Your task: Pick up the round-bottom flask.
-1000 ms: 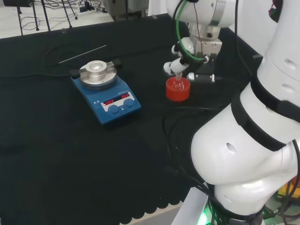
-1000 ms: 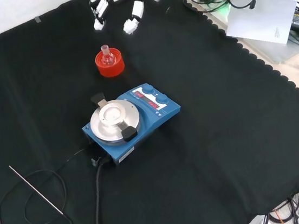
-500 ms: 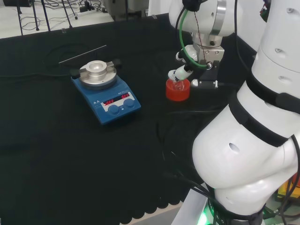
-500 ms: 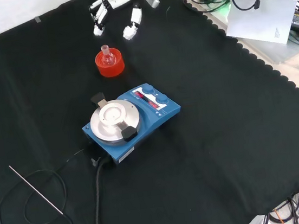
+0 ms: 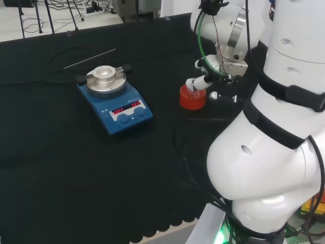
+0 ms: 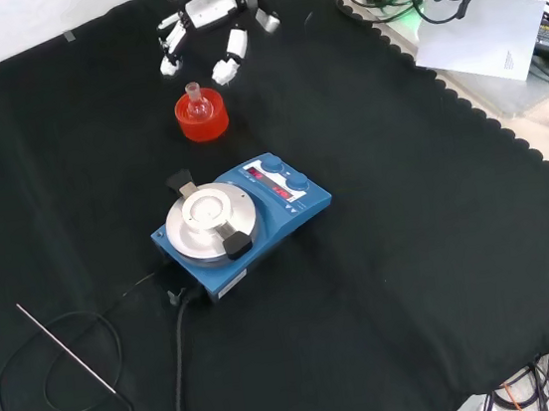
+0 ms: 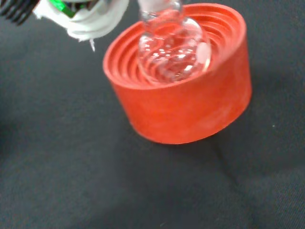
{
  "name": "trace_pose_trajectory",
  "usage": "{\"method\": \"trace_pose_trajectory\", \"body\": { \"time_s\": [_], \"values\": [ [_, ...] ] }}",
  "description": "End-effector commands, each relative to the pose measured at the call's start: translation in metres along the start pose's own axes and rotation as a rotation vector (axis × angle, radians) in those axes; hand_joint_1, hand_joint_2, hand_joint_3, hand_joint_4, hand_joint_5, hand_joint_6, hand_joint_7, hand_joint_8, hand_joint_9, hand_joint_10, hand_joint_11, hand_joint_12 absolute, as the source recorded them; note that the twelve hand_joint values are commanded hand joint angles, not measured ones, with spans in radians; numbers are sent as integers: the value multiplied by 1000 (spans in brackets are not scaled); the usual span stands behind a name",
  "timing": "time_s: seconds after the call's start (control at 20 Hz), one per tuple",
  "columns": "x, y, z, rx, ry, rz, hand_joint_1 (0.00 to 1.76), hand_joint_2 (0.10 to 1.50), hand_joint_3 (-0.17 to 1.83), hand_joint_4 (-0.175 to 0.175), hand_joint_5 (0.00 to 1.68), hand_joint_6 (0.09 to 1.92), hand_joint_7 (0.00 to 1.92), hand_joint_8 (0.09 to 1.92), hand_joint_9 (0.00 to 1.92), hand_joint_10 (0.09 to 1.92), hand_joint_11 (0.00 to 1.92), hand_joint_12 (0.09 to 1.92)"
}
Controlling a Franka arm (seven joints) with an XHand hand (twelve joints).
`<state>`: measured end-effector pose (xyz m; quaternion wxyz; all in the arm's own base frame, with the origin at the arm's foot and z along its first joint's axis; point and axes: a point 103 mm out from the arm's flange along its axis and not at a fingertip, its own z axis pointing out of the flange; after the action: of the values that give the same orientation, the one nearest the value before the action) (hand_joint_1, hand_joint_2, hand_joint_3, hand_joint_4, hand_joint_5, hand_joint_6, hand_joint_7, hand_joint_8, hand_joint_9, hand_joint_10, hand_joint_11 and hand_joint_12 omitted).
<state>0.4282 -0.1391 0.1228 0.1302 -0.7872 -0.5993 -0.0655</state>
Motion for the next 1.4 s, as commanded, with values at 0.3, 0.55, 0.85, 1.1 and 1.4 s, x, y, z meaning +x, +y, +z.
{"method": "trace_pose_trajectory", "body": {
  "time_s": [0.3,0.55,0.85,1.1,1.4],
  "values": [
    [-23,26,21,-22,26,-17,860,594,547,-66,567,117,399,719,561,703,79,1392],
    [-15,27,26,-23,35,-53,875,578,547,-65,610,144,400,719,565,703,80,1392],
    [-11,31,30,-50,26,-67,892,572,569,-73,625,685,435,707,605,674,102,1390],
    [-5,36,31,-74,17,-77,914,592,578,-80,747,817,462,714,642,679,132,1393],
    [-3,35,29,-101,4,-74,933,611,593,-89,848,832,492,708,676,664,162,1380]
  ]
}}
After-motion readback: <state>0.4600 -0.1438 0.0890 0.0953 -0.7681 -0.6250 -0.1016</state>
